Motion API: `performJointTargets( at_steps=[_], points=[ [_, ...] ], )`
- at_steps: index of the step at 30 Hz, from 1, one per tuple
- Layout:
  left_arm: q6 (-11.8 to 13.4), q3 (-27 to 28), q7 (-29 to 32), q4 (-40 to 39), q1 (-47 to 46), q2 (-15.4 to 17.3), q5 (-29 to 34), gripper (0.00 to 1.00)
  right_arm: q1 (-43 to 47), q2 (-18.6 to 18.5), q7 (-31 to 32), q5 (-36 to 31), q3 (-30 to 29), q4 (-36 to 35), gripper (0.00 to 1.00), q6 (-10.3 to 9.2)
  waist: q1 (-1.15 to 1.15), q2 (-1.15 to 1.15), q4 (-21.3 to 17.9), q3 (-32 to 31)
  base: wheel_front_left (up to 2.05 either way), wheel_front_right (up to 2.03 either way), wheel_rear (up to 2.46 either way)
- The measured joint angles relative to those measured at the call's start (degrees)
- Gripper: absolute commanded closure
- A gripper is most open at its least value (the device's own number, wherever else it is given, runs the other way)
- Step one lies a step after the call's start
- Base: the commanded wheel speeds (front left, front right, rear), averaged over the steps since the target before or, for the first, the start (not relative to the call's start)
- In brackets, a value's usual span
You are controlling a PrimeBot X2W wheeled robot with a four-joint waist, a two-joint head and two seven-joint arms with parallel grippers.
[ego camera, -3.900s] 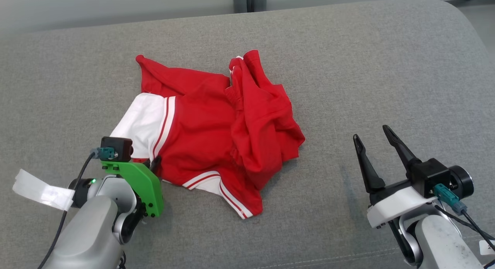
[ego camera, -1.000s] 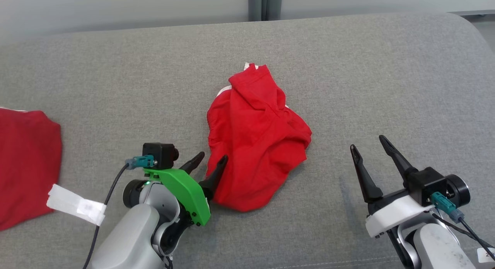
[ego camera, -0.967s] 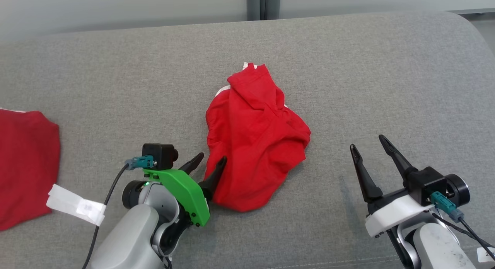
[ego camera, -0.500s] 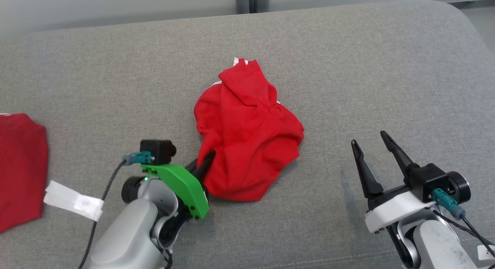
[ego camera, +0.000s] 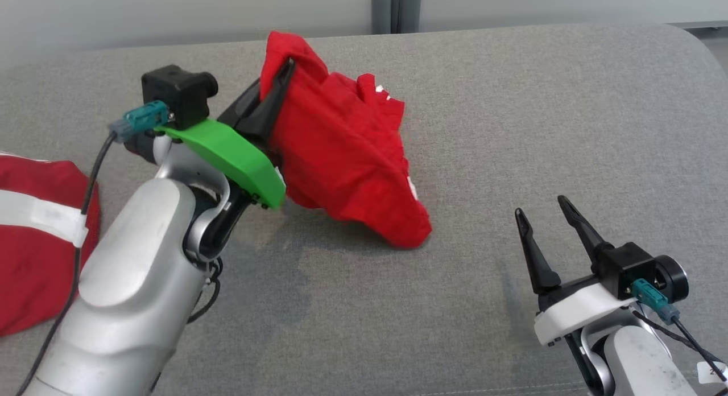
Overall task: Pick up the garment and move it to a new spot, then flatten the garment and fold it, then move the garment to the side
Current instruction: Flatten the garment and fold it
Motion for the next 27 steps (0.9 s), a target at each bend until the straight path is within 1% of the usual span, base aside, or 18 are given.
performJointTargets(
  at_steps=[3,8,15,18,22,23,24,27],
  points=[
    [0.0,0.0,-0.2,-1.8,-3.0,0.9,1.9,1.0,-0.1,0.3,0.0,0.0,1.0,0.3,0.0,0.19,0.0,0.0,0.1,-0.6,0.0,0.0,0.0],
    [0.2,-0.1,-0.7,-3.5,-7.5,1.3,5.0,1.0,-0.3,0.4,0.0,0.0,1.9,0.6,0.0,0.53,0.0,0.0,-0.5,-1.4,0.0,0.0,0.0],
    [0.2,-5.1,-0.4,-5.5,-7.9,0.9,8.2,1.0,-0.2,0.5,0.0,0.0,1.8,0.9,0.0,0.53,0.0,0.0,-2.3,-1.8,0.0,0.0,0.0],
    [0.1,-7.4,0.1,-6.4,-4.2,0.6,8.2,1.0,-0.1,0.5,0.0,0.0,1.4,1.0,0.0,0.53,0.0,0.0,-3.0,-1.7,0.0,0.0,0.0],
    [0.1,-10.4,-0.1,-7.2,4.9,0.3,7.9,1.0,0.5,0.3,0.0,0.3,-0.3,1.0,0.0,0.32,0.0,0.0,-3.3,-1.5,0.0,0.0,0.0],
    [0.1,-10.6,-0.8,-7.2,7.0,0.3,7.7,1.0,0.8,0.3,0.0,0.3,-1.0,1.0,0.0,-0.15,0.0,0.0,-3.1,-1.5,0.0,0.0,0.0],
    [0.3,-10.6,-1.4,-7.2,9.1,0.2,7.2,1.0,1.3,0.1,0.0,0.4,-1.5,1.0,0.0,-0.53,0.0,0.0,-2.9,-1.6,0.0,0.0,0.0],
    [1.9,-10.3,-3.0,-7.0,14.8,0.9,6.7,1.0,2.6,-0.2,0.0,0.5,-2.7,1.1,0.0,-0.67,0.0,0.0,-2.1,-1.9,0.0,0.0,0.0]
  ],
)
